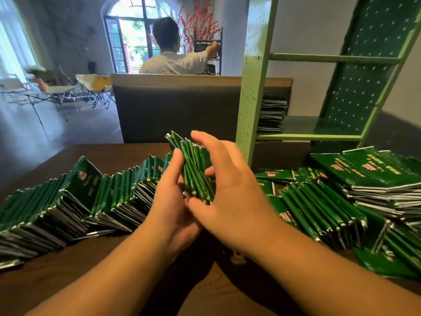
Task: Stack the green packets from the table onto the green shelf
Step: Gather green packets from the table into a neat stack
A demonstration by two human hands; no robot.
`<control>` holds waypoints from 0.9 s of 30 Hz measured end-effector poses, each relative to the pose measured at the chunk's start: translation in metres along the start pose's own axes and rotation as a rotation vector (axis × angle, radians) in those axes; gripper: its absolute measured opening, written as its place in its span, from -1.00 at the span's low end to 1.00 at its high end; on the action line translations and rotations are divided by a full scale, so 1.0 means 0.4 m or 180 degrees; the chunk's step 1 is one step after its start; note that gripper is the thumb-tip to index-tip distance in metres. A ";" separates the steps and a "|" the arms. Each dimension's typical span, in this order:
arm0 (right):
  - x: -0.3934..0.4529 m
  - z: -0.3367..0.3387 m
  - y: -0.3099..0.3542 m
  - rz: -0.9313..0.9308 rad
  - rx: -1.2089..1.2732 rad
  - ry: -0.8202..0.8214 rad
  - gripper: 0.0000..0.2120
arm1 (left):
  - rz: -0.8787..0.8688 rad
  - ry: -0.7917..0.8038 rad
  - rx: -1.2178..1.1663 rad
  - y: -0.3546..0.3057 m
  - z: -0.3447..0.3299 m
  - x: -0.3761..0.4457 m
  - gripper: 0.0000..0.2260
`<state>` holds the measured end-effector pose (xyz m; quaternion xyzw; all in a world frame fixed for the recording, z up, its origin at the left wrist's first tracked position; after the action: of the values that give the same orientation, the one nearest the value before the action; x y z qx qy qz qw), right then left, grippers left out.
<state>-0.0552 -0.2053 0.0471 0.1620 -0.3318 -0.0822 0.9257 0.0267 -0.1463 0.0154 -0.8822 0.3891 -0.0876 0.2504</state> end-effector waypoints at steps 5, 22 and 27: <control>0.020 -0.038 -0.025 -0.0104 0.1001 -0.0599 -0.60 | -0.0211 0.0142 -0.0109 -0.024 0.022 0.030 -0.55; 0.028 -0.097 -0.160 -0.1468 0.3010 0.0736 -0.50 | -0.0051 0.0537 0.0469 -0.020 0.058 0.032 -0.58; 0.022 -0.111 -0.160 -0.1312 0.3336 0.0929 -0.49 | -0.0646 0.0097 0.1488 -0.028 0.076 0.047 -0.52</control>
<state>-0.0229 -0.2564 -0.0025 0.6694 -0.1588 -0.0623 0.7231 0.0574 -0.1420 -0.0058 -0.8334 0.2714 -0.2131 0.4316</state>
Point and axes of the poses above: each hand's wrist, its own x-axis towards the middle knuckle, its own z-axis out of the back of the hand, y = z × x, the point moved 3 cm from there along x, towards the middle knuckle, and after that the axes turned 14 degrees about -x, right-handed, at the moved point
